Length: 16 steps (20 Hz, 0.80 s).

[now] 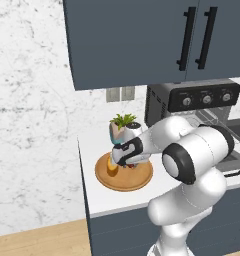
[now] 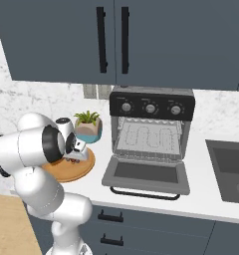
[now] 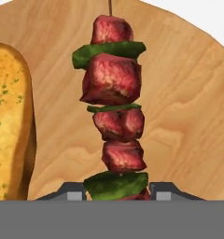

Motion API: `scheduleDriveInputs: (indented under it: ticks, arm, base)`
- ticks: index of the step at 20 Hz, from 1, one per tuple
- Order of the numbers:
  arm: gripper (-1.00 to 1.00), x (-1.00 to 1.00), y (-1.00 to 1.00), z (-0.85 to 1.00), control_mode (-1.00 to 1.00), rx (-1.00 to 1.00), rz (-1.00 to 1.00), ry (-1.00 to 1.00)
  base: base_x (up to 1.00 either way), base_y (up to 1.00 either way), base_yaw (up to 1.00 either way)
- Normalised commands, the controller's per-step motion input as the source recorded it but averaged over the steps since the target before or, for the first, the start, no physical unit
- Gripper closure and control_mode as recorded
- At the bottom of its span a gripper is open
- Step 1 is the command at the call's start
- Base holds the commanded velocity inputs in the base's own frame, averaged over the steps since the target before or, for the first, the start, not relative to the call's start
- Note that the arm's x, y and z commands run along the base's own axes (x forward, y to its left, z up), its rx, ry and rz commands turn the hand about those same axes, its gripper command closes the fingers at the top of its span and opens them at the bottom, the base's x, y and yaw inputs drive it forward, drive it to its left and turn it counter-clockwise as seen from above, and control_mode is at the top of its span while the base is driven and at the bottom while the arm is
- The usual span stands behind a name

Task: Pick up the kebab skewer and baguette bread, and place them inside the toaster oven. Close the toaster oven door and start by setting the timer.

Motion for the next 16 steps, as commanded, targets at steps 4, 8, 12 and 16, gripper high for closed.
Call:
scheduleDriveInputs:
  ticks: [4,8,12,16]
  arm:
    - [1.00,0.00,0.00,-0.02,-1.00,0.00,0.00,0.02]
    - [1.00,-0.03,-0.02,0.00,-1.00,0.00,0.00,0.03]
    - [1.00,-0.45,-0.15,0.24,-1.00,0.00,-0.02,-0.01]
    - [1.00,-0.32,-0.04,0.59,-1.00,0.00,-0.08,0.00]
  base:
    - [0.00,0.00,0.00]
    - [0.00,0.00,0.00]
    - [0.00,0.00,0.00]
    - [0.00,0.00,0.00]
